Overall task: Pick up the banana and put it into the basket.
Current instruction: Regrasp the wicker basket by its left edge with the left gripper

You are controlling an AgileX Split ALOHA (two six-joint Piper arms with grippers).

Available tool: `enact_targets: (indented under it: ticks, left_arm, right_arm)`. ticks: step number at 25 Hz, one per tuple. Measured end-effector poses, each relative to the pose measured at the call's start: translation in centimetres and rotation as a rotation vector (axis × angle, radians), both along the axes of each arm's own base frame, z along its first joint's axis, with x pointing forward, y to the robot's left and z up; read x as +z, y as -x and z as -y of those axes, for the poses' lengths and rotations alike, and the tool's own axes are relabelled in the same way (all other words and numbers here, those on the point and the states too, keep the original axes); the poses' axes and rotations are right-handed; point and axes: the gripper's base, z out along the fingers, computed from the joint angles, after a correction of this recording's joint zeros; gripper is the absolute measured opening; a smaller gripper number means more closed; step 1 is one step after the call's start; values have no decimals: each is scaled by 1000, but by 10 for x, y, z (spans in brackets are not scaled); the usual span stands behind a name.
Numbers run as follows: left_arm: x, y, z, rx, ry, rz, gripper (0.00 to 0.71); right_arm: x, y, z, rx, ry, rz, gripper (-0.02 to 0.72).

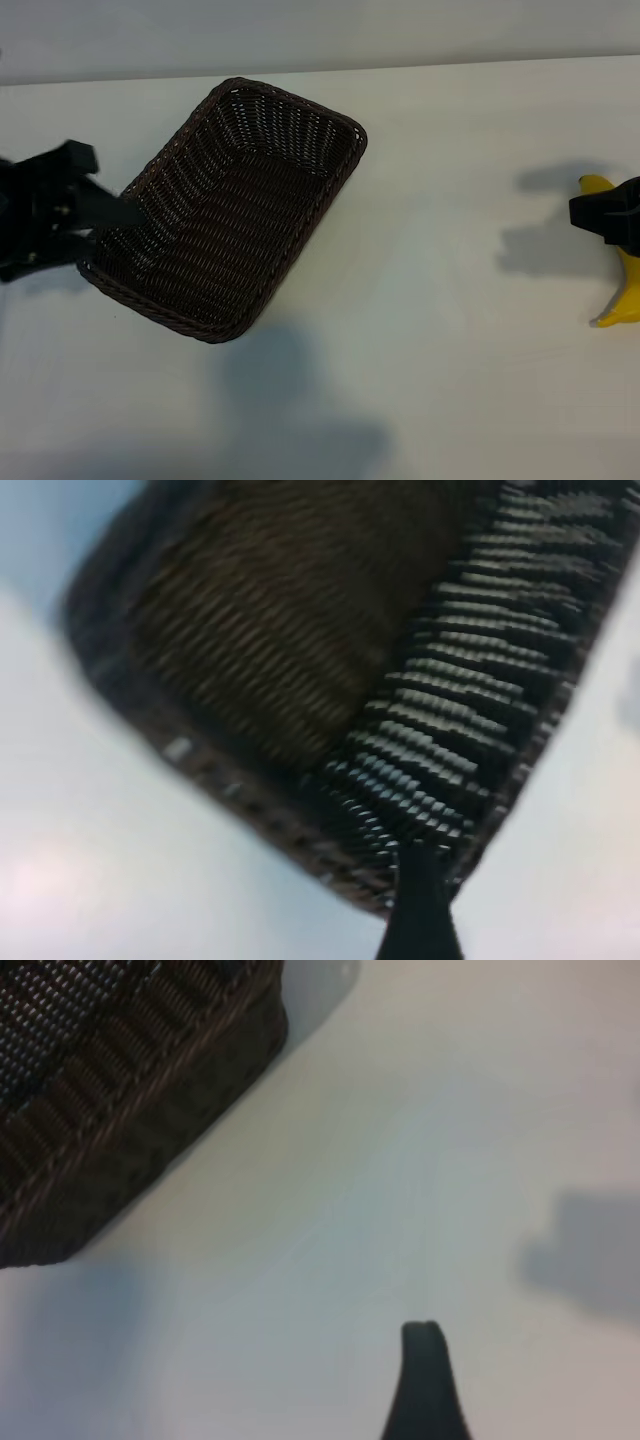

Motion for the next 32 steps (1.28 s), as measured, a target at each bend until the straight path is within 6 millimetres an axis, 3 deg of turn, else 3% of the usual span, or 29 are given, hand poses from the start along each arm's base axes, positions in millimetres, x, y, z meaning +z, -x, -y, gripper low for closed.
enact_targets:
  ticks: [4,9,15,20,27,32]
  left_arm:
    - [-1,5,-6,209,5,-118,560]
    - [-6,7,-8,319,27,-176,560]
    - [-39,22,-13,443,-8,-317,560]
    - [-56,28,-15,491,-12,-330,560]
    - [-57,25,-13,510,13,-305,560]
    - [-57,23,0,475,27,-275,560]
  right_arm:
    - [0,0,0,0,0,0,524]
    - [0,0,0,-1,-2,1,524]
    - [0,0,0,-2,-3,1,524]
    - [1,0,0,-7,-15,2,524]
    - [1,-1,-1,-9,-19,3,524]
    - [1,-1,-1,-12,-19,5,524]
